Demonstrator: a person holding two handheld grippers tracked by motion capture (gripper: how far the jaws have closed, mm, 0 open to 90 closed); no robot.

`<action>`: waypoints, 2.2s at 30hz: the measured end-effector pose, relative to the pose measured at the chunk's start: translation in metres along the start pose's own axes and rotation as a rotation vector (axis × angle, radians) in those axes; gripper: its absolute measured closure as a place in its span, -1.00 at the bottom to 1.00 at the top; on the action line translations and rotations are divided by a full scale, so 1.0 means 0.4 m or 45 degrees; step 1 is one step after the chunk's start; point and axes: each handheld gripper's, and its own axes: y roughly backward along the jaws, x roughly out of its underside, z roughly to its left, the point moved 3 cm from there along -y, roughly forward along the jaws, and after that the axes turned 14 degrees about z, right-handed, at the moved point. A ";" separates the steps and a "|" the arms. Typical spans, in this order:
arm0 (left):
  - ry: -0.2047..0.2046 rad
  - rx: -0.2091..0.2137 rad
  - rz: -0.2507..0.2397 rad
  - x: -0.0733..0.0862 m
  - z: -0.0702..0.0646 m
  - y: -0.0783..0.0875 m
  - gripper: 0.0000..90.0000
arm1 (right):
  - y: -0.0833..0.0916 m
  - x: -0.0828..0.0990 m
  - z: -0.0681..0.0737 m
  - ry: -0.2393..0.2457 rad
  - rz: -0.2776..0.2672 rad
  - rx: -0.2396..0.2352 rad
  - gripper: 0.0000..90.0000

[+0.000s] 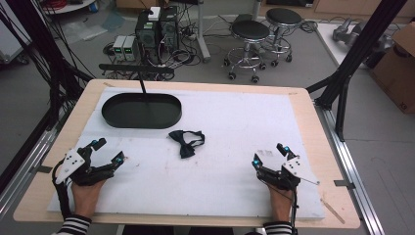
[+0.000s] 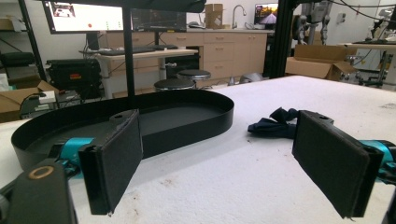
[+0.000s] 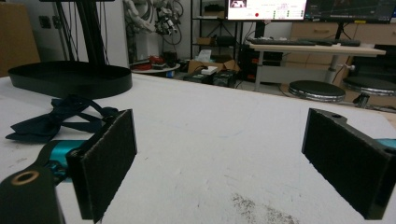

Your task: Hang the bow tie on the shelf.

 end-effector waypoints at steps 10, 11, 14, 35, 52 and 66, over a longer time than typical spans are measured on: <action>0.008 0.010 0.000 0.000 0.001 -0.001 -0.64 | 0.000 0.000 0.000 -0.010 0.008 -0.010 -0.79; 0.010 0.012 0.001 0.000 0.001 -0.001 -0.64 | 0.000 0.000 0.000 -0.010 0.008 -0.010 -0.79; 0.016 0.011 0.007 -0.001 0.002 -0.002 -0.64 | 0.000 0.000 -0.001 -0.007 0.004 -0.007 -0.79; 0.035 -0.008 0.120 -0.014 0.014 -0.014 -0.65 | 0.000 0.000 -0.001 -0.012 0.004 -0.008 -0.79; -0.096 0.124 0.208 -0.201 -0.018 -0.088 -0.65 | 0.000 0.000 0.000 -0.001 0.008 -0.005 -0.79; -0.221 0.236 0.427 -0.301 -0.103 -0.227 -0.65 | -0.001 0.000 0.001 -0.004 0.013 0.003 -0.79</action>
